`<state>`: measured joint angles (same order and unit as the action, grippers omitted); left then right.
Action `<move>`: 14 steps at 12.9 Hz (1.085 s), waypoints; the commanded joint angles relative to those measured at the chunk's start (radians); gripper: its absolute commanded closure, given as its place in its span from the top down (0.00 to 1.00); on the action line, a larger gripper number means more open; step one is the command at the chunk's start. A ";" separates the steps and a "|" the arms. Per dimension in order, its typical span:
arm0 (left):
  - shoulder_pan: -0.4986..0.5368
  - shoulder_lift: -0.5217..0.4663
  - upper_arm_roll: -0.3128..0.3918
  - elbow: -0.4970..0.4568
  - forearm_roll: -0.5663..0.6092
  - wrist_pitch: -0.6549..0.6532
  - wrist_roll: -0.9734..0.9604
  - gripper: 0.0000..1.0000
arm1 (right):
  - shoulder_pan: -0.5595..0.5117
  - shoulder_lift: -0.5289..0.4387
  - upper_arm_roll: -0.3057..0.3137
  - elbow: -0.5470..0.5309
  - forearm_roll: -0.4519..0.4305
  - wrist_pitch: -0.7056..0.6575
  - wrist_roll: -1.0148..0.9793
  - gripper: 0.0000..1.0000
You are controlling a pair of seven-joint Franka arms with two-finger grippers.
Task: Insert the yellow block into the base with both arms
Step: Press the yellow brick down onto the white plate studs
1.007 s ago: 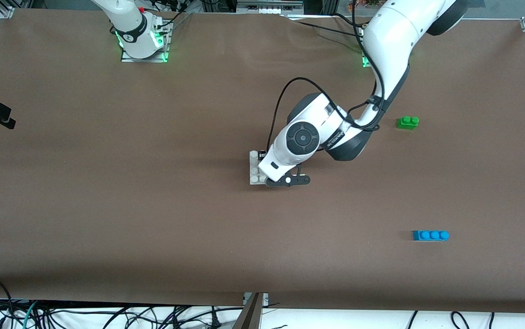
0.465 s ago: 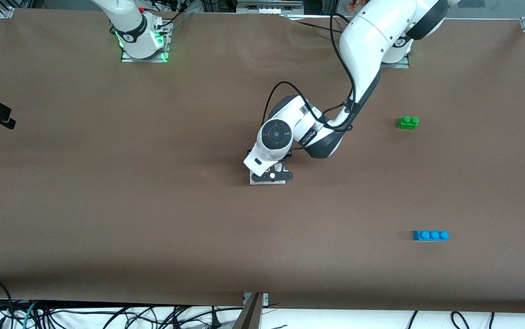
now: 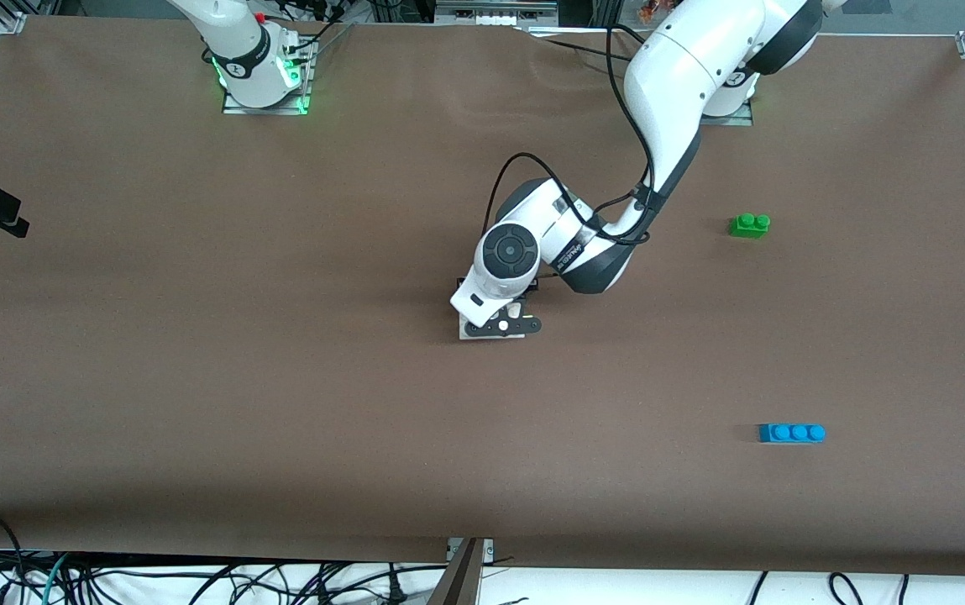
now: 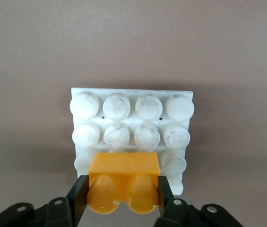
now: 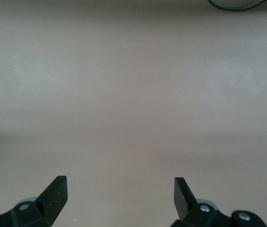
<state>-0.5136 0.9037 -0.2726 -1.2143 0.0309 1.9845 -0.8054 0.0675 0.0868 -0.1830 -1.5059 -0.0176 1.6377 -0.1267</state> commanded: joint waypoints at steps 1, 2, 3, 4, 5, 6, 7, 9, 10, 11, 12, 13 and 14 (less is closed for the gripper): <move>-0.023 0.026 0.021 0.035 0.006 -0.006 -0.011 0.43 | -0.011 -0.004 0.010 -0.004 -0.012 -0.003 -0.002 1.00; -0.023 0.026 0.021 0.035 0.006 -0.006 -0.011 0.43 | -0.011 -0.004 0.010 -0.004 -0.012 -0.003 -0.002 1.00; -0.023 0.027 0.021 0.035 0.006 -0.006 -0.011 0.43 | -0.011 -0.004 0.010 -0.004 -0.012 -0.003 -0.002 1.00; -0.025 0.030 0.021 0.035 0.006 0.005 -0.011 0.43 | -0.011 -0.004 0.010 -0.004 -0.012 -0.003 -0.002 1.00; -0.038 0.034 0.023 0.035 0.018 0.016 -0.011 0.43 | -0.011 -0.004 0.010 -0.004 -0.010 -0.003 -0.002 1.00; -0.048 0.040 0.027 0.035 0.026 0.020 -0.012 0.43 | -0.011 -0.004 0.010 -0.004 -0.010 -0.003 -0.002 1.00; -0.048 0.041 0.030 0.035 0.027 0.020 -0.012 0.44 | -0.012 -0.004 0.010 -0.004 -0.010 -0.003 -0.002 1.00; -0.048 0.038 0.030 0.035 0.032 0.020 -0.009 1.00 | -0.011 -0.004 0.010 -0.004 -0.012 -0.003 -0.002 1.00; -0.048 0.035 0.032 0.035 0.044 0.019 -0.011 1.00 | -0.011 -0.004 0.010 -0.004 -0.010 -0.003 -0.002 1.00; -0.046 0.027 0.032 0.035 0.059 0.013 -0.012 1.00 | -0.011 -0.004 0.010 -0.004 -0.010 -0.003 -0.002 1.00; -0.043 0.017 0.032 0.035 0.060 0.005 -0.012 1.00 | -0.012 -0.004 0.010 -0.004 -0.010 -0.001 -0.002 1.00; -0.036 -0.002 0.032 0.035 0.060 -0.012 -0.014 1.00 | -0.012 -0.004 0.010 -0.004 -0.010 -0.001 -0.002 1.00; -0.026 -0.040 0.033 0.038 0.057 -0.065 -0.014 1.00 | -0.012 -0.004 0.010 -0.004 -0.010 -0.002 -0.002 1.00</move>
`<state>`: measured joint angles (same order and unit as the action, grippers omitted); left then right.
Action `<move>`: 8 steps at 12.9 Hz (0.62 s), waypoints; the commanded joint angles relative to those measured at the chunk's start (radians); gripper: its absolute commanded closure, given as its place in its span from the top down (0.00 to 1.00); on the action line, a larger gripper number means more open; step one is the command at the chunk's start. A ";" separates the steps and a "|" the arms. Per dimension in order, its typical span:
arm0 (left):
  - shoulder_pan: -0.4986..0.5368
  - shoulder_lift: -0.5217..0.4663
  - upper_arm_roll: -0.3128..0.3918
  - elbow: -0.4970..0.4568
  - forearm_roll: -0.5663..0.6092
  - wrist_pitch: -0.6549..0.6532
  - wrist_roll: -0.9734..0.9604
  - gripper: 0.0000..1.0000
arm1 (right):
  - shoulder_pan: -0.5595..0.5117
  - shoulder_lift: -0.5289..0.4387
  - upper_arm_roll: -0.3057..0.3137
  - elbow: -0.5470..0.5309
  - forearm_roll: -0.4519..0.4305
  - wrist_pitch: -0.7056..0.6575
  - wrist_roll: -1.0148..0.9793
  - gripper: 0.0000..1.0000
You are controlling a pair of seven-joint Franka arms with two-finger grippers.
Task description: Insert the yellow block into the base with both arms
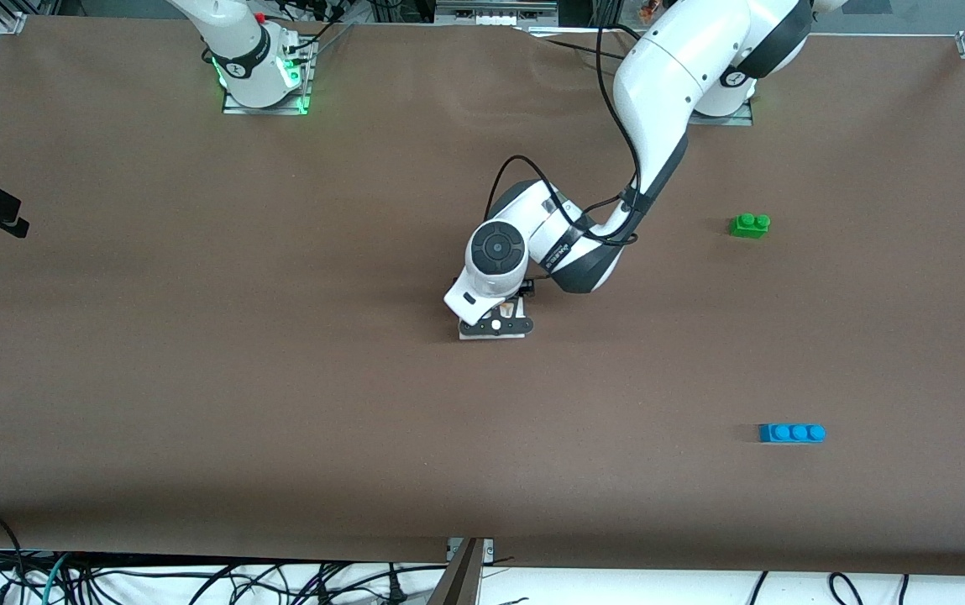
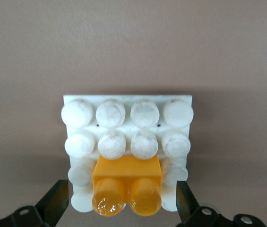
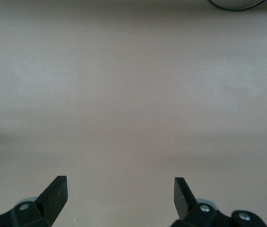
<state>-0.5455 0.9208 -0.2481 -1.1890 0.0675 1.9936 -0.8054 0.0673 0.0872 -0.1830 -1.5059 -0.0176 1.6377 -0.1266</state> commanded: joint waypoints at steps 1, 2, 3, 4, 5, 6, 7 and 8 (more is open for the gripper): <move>0.033 -0.097 0.007 0.019 0.018 -0.138 -0.012 1.00 | -0.012 -0.004 0.010 -0.003 -0.010 -0.003 -0.002 1.00; 0.068 -0.144 0.007 0.017 0.015 -0.189 -0.014 1.00 | -0.012 -0.004 0.010 -0.003 -0.010 -0.003 -0.002 1.00; 0.090 -0.193 0.009 0.014 0.020 -0.246 -0.008 1.00 | -0.012 -0.004 0.010 -0.003 -0.010 -0.003 -0.002 1.00; 0.122 -0.236 0.009 0.014 0.023 -0.316 0.003 1.00 | -0.012 -0.004 0.010 -0.003 -0.010 -0.003 -0.002 1.00; 0.165 -0.278 0.007 0.014 0.023 -0.378 0.008 1.00 | -0.012 -0.004 0.010 -0.003 -0.010 -0.003 -0.002 1.00; 0.195 -0.324 0.007 0.014 0.023 -0.425 0.031 1.00 | -0.012 -0.004 0.010 -0.003 -0.010 -0.003 -0.002 1.00; 0.237 -0.362 0.007 0.014 0.012 -0.455 0.082 1.00 | -0.012 -0.004 0.010 -0.003 -0.011 -0.003 0.002 1.00; 0.274 -0.403 0.006 0.012 0.009 -0.482 0.138 1.00 | -0.011 -0.004 0.010 -0.003 -0.013 -0.003 0.005 1.00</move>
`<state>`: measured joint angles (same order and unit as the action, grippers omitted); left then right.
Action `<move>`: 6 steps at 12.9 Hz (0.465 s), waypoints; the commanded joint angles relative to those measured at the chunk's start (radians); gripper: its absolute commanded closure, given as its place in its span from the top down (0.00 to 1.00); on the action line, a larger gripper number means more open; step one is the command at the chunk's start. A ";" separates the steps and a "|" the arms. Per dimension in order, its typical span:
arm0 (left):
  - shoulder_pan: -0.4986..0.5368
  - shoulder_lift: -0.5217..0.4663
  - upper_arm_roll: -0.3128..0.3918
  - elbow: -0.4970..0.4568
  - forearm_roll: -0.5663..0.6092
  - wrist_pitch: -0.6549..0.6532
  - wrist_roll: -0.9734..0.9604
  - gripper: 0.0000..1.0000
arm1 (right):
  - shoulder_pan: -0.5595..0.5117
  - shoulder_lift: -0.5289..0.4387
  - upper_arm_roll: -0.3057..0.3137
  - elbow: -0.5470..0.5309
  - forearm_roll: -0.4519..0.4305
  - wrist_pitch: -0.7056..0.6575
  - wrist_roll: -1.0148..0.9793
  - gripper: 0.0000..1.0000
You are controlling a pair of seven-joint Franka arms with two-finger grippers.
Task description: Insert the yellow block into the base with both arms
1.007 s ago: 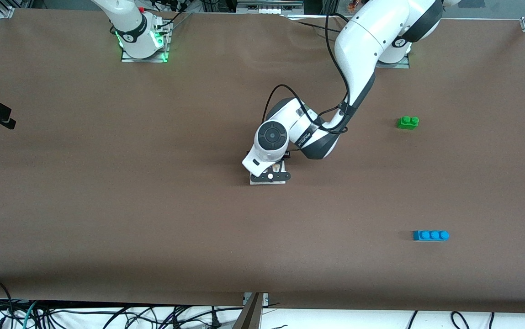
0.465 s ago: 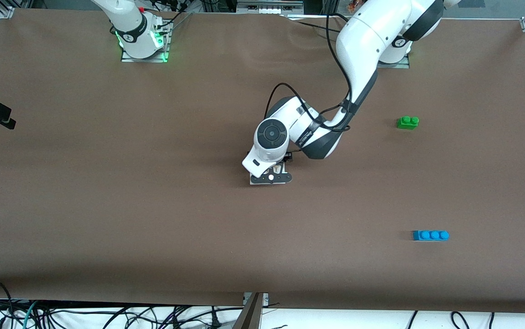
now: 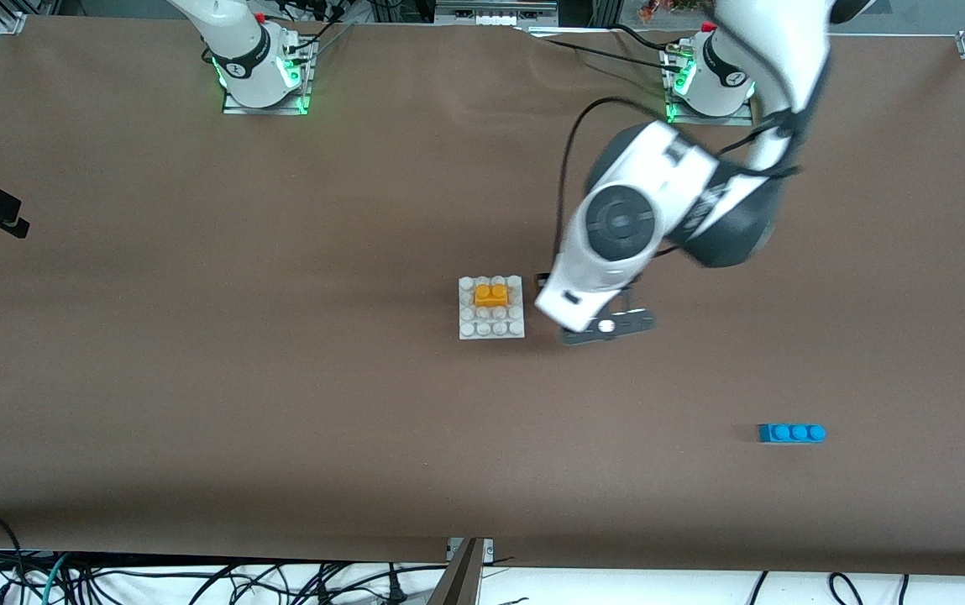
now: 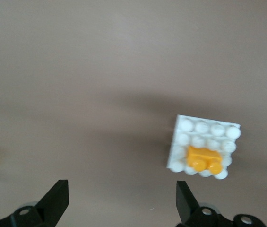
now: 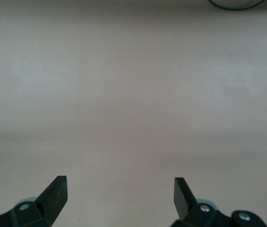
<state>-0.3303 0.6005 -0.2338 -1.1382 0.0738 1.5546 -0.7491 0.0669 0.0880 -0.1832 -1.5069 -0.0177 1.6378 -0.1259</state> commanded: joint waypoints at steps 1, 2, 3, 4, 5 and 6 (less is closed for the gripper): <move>0.101 -0.123 -0.009 -0.038 0.003 -0.094 0.143 1.00 | -0.010 -0.005 0.010 -0.002 -0.013 -0.003 0.005 1.00; 0.144 -0.157 -0.009 -0.038 0.001 -0.146 0.218 1.00 | -0.012 -0.005 0.010 -0.002 -0.013 -0.003 0.005 1.00; 0.195 -0.188 -0.009 -0.041 0.001 -0.194 0.314 1.00 | -0.012 -0.005 0.010 -0.002 -0.013 -0.003 0.003 1.00; 0.244 -0.212 -0.010 -0.041 0.000 -0.238 0.411 1.00 | -0.010 -0.004 0.010 -0.002 -0.011 -0.003 0.003 1.00; 0.293 -0.234 -0.012 -0.041 0.000 -0.270 0.492 1.00 | -0.012 -0.001 0.010 -0.002 -0.010 -0.003 0.003 1.00; 0.331 -0.260 -0.015 -0.049 -0.006 -0.292 0.552 1.00 | -0.012 0.002 0.010 -0.002 -0.010 -0.001 0.003 1.00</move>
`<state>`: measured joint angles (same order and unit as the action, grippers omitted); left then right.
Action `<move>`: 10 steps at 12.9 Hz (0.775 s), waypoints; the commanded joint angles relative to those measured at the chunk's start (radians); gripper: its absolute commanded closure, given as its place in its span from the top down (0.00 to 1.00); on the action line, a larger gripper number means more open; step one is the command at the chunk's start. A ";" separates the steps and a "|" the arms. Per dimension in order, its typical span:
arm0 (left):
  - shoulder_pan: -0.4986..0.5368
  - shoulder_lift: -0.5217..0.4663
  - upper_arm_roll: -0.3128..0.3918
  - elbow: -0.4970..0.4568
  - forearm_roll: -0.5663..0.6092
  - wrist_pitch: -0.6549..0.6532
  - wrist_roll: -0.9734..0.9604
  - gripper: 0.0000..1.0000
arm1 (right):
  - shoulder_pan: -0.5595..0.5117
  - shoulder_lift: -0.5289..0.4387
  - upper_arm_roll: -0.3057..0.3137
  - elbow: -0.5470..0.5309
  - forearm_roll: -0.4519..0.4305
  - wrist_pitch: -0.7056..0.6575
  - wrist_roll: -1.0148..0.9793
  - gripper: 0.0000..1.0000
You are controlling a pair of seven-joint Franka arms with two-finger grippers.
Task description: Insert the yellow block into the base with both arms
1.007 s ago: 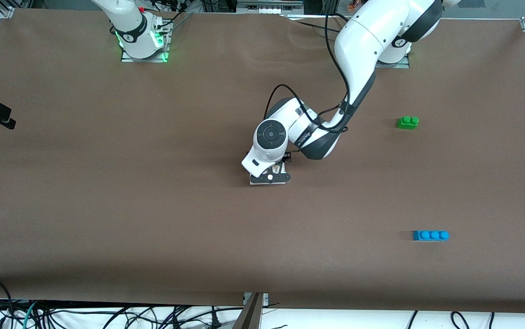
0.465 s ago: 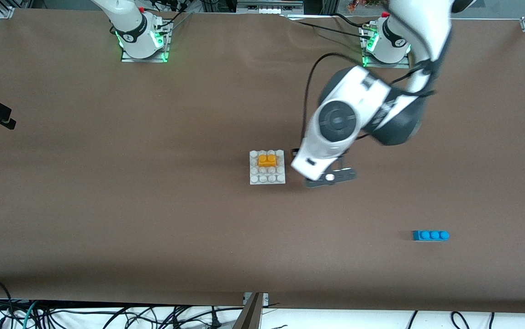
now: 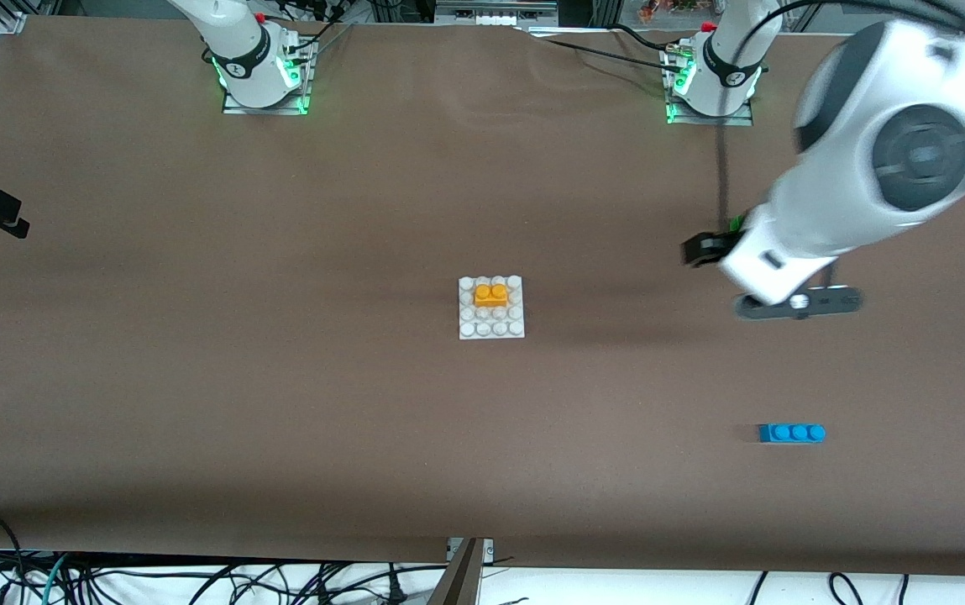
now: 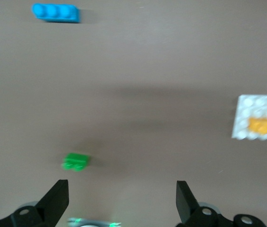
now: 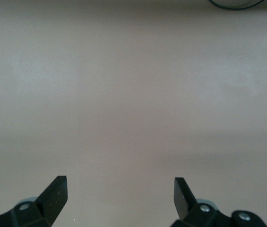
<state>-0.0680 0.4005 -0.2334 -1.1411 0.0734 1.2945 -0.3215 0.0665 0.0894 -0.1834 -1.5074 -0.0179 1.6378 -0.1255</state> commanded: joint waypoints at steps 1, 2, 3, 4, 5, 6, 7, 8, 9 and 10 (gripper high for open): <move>0.076 -0.118 -0.004 -0.099 -0.038 -0.037 0.177 1.00 | -0.011 0.003 0.010 -0.002 -0.011 -0.001 0.003 1.00; 0.086 -0.177 0.014 -0.180 -0.050 -0.009 0.203 1.00 | -0.010 0.003 0.010 -0.002 -0.011 -0.001 0.003 1.00; 0.091 -0.248 0.052 -0.272 -0.053 0.053 0.217 1.00 | -0.011 0.003 0.010 -0.002 -0.011 -0.001 0.003 1.00; 0.093 -0.300 0.075 -0.358 -0.067 0.118 0.243 1.00 | -0.010 0.003 0.010 -0.002 -0.011 -0.001 0.003 1.00; 0.093 -0.339 0.106 -0.424 -0.075 0.179 0.266 1.00 | -0.010 0.003 0.010 -0.002 -0.011 -0.001 0.003 1.00; 0.093 -0.373 0.121 -0.480 -0.073 0.233 0.288 1.00 | -0.010 0.003 0.010 -0.002 -0.011 -0.001 0.003 1.00; 0.091 -0.396 0.137 -0.511 -0.072 0.252 0.294 1.00 | -0.010 0.003 0.010 -0.002 -0.011 -0.001 0.001 1.00; 0.082 -0.399 0.149 -0.519 -0.073 0.253 0.295 1.00 | -0.010 0.003 0.010 -0.002 -0.011 -0.001 0.001 1.00; 0.077 -0.399 0.152 -0.517 -0.072 0.256 0.294 1.00 | -0.011 0.003 0.010 -0.002 -0.011 -0.001 -0.002 1.00; 0.071 -0.399 0.154 -0.517 -0.069 0.264 0.294 1.00 | -0.010 0.003 0.010 -0.002 -0.011 -0.001 -0.002 1.00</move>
<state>0.0209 0.0378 -0.0933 -1.6135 0.0242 1.5247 -0.0502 0.0664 0.0975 -0.1834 -1.5075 -0.0180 1.6380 -0.1254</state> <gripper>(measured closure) 0.000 0.000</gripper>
